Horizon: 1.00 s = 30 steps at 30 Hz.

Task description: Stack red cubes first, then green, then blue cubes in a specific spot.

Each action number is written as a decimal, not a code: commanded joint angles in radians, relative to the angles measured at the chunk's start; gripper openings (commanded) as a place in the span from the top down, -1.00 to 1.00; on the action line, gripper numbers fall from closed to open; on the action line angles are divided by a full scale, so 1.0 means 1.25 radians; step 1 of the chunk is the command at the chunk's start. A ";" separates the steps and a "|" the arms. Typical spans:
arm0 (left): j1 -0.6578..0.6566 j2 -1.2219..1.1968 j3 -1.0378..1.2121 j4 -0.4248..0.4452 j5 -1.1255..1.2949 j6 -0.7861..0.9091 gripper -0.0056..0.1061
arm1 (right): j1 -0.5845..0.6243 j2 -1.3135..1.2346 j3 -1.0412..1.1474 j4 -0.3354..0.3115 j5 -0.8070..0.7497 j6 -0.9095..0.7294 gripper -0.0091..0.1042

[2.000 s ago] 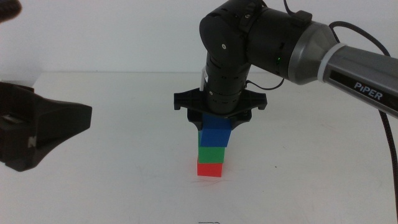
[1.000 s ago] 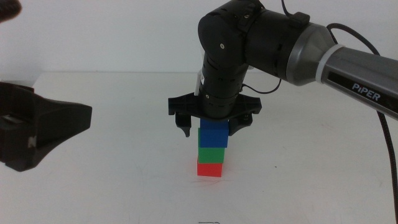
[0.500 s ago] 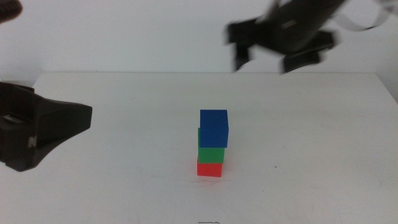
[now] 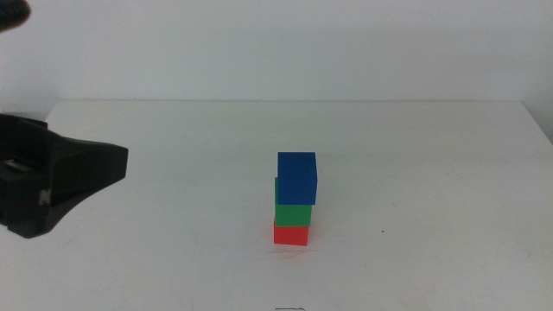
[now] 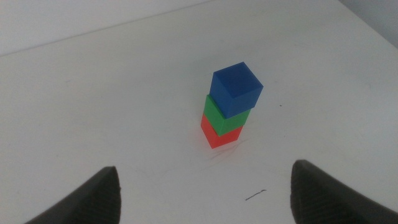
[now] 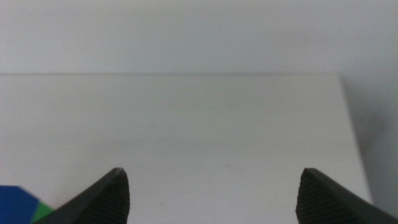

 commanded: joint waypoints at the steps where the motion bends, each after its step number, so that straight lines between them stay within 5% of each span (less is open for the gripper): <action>1: 0.001 -0.001 -0.020 0.000 -0.056 -0.006 -0.78 | -0.034 -0.040 0.016 0.005 -0.101 -0.060 -0.39; 14: 0.011 -0.014 0.009 0.017 -0.070 -0.009 -0.78 | -0.035 -0.048 0.023 -0.002 -0.115 -0.065 -0.39; 19: 0.182 -0.117 0.155 0.045 -0.258 -0.048 -0.78 | -0.035 -0.048 0.023 -0.002 -0.115 -0.065 -0.39; 24: 0.404 -0.185 0.248 -0.020 -0.354 -0.047 -0.78 | -0.035 -0.048 0.023 -0.011 -0.115 -0.065 -0.39; 30: 0.513 -0.221 0.259 -0.049 -0.340 -0.047 -0.78 | -0.035 -0.048 0.023 -0.011 -0.115 -0.065 -0.39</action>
